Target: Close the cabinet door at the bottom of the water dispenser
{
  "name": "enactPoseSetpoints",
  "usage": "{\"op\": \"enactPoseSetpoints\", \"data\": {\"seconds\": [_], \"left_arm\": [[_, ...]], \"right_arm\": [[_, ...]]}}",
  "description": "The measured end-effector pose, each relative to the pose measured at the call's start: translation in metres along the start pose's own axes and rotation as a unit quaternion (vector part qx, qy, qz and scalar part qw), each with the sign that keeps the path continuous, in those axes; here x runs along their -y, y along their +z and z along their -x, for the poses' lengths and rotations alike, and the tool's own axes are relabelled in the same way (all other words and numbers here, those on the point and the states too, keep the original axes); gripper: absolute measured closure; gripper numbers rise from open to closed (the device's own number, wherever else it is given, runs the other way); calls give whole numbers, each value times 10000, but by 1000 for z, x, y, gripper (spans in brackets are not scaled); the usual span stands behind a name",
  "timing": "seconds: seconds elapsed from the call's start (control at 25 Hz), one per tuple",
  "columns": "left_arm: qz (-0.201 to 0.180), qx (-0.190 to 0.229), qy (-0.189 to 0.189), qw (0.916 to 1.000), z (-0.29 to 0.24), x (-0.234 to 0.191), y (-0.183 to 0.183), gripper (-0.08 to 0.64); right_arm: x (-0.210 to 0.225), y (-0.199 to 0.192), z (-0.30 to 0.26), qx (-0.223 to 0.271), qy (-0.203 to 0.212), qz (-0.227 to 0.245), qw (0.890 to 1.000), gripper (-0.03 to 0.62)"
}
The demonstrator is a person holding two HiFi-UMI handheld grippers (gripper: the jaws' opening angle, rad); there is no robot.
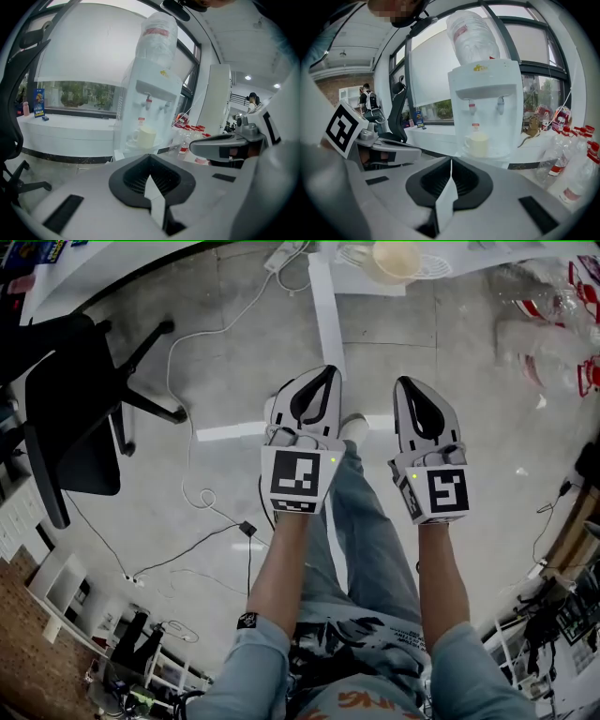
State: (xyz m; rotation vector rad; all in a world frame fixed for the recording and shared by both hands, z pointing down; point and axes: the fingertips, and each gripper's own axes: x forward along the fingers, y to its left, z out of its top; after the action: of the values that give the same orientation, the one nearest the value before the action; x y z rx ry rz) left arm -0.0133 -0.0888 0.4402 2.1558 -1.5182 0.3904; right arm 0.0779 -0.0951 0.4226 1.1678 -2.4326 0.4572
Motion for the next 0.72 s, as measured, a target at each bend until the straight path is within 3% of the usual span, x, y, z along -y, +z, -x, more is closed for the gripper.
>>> {"op": "enactPoseSetpoints", "data": {"seconds": [0.28, 0.72], "left_arm": [[-55, -7, -52, 10000, -20, -3, -19, 540], [90, -117, 213, 9997, -41, -38, -62, 540]], "right_arm": [[-8, -30, -20, -122, 172, 13, 9998, 563], [-16, -77, -59, -118, 266, -41, 9996, 562]]}}
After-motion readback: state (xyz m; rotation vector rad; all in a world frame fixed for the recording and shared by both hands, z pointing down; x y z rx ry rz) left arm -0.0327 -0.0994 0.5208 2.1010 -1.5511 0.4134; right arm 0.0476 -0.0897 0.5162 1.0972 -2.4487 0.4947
